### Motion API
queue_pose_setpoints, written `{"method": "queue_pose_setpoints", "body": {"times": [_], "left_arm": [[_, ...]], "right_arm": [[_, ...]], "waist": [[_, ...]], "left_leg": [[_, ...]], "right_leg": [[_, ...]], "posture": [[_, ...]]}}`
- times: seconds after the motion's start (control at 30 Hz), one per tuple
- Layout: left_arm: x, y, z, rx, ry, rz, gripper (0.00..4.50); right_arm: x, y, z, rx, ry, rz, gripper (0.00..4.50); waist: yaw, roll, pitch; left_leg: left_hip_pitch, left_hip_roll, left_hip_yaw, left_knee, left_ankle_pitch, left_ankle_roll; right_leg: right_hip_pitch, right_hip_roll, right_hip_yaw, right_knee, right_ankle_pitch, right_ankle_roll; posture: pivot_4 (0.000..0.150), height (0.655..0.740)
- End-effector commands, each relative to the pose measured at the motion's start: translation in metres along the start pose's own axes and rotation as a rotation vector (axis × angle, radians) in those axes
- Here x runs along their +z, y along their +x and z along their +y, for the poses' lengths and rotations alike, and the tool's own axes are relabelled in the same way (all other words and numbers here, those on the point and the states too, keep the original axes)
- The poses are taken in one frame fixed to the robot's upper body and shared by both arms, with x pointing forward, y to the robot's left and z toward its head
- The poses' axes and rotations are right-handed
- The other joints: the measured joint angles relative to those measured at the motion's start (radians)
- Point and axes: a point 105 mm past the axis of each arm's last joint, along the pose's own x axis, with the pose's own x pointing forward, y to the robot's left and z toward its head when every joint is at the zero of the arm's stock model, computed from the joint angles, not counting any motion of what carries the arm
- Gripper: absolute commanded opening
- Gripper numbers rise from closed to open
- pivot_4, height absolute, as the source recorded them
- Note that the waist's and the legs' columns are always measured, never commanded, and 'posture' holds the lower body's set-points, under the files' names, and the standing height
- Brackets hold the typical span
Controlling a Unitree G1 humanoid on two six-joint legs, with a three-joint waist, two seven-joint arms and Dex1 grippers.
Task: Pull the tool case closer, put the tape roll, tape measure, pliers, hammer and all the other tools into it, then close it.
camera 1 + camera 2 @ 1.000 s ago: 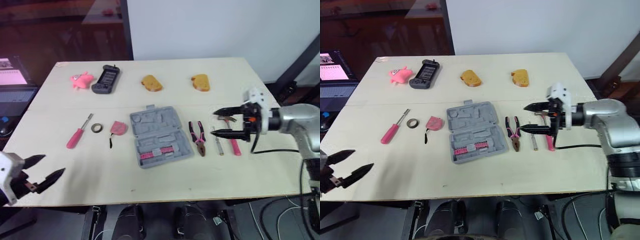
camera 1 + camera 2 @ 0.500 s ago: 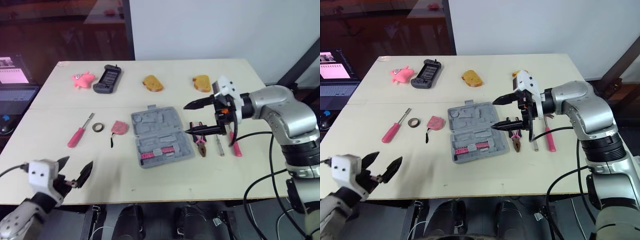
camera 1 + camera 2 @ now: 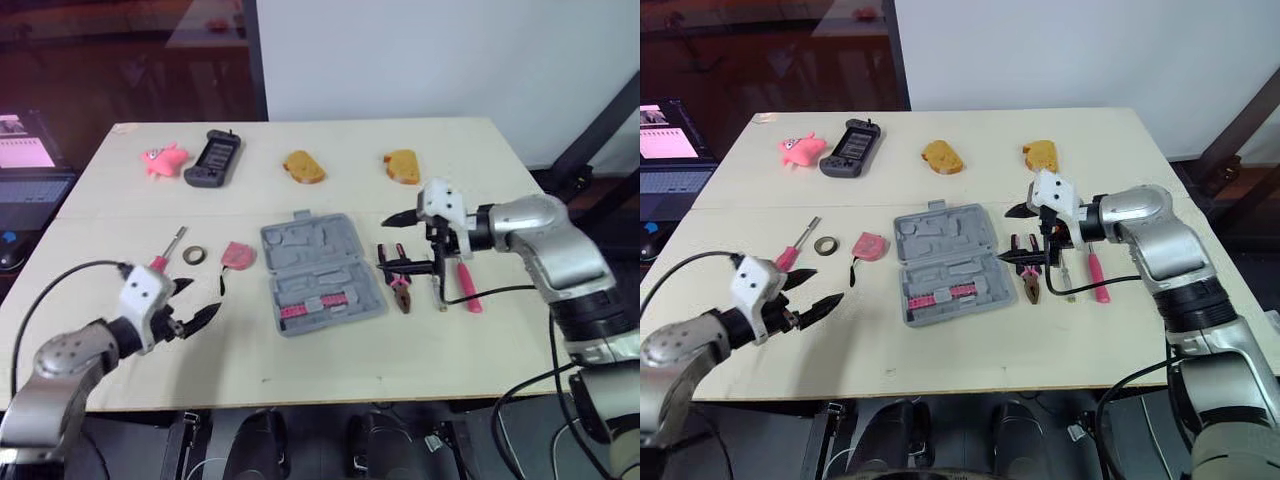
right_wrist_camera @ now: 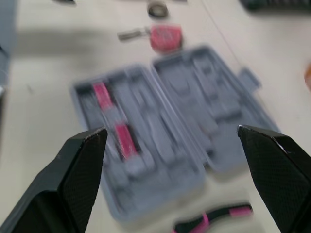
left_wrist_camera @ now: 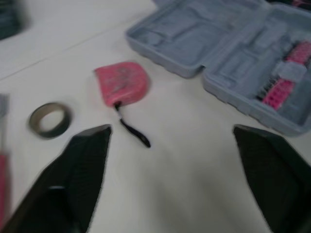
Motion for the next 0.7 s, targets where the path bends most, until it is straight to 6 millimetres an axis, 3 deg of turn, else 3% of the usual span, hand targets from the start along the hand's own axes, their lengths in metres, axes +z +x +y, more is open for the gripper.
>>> {"method": "queue_pose_setpoints", "body": {"times": [0.03, 0.07, 0.17, 0.33, 0.57, 0.7], "left_arm": [[0.008, 0.015, 0.002, -0.119, 0.094, 0.000, 2.17], [0.007, 0.020, 0.004, -0.138, 0.111, 0.020, 1.68], [0.003, 0.033, 0.008, -0.172, 0.126, 0.053, 0.17], [-0.002, 0.055, 0.014, -0.188, 0.151, 0.094, 0.00], [0.003, 0.089, 0.018, -0.175, 0.153, 0.078, 0.00], [0.005, 0.098, 0.016, -0.179, 0.155, 0.072, 0.00]], "right_arm": [[-0.008, 0.002, -0.020, -0.033, -0.140, 0.072, 3.99], [-0.012, 0.005, -0.024, -0.031, -0.158, 0.089, 3.69], [-0.029, 0.013, -0.031, -0.013, -0.177, 0.168, 2.24], [-0.037, 0.028, -0.045, -0.051, -0.227, 0.214, 0.05], [-0.040, 0.055, -0.053, -0.108, -0.274, 0.237, 0.05], [-0.043, 0.061, -0.053, -0.119, -0.276, 0.256, 0.05]], "waist": [[-0.001, 0.000, 0.000], [-0.002, 0.001, 0.001], [-0.006, 0.001, 0.001], [-0.004, 0.001, 0.001], [-0.001, 0.001, 0.001], [-0.003, 0.001, 0.001]], "left_leg": [[0.000, 0.000, 0.000, 0.000, 0.000, 0.000], [0.000, 0.000, 0.001, 0.000, 0.000, 0.000], [0.000, 0.001, 0.002, -0.001, 0.001, -0.001], [0.000, 0.001, 0.003, -0.001, 0.005, -0.008], [0.000, 0.001, 0.003, -0.001, 0.006, -0.008], [0.000, 0.001, 0.003, 0.000, 0.006, -0.009]], "right_leg": [[0.000, 0.000, 0.000, 0.000, 0.000, 0.000], [-0.001, 0.001, 0.000, 0.000, 0.000, 0.000], [-0.001, 0.001, 0.000, 0.001, 0.000, 0.000], [-0.001, 0.001, 0.000, 0.001, 0.000, 0.000], [-0.001, 0.001, 0.001, 0.003, 0.000, 0.000], [-0.001, 0.001, 0.001, 0.003, 0.000, 0.000]], "posture": [[0.150, 0.7188], [0.150, 0.7188], [0.150, 0.7188], [0.150, 0.7188], [0.150, 0.7188], [0.150, 0.7188]]}}
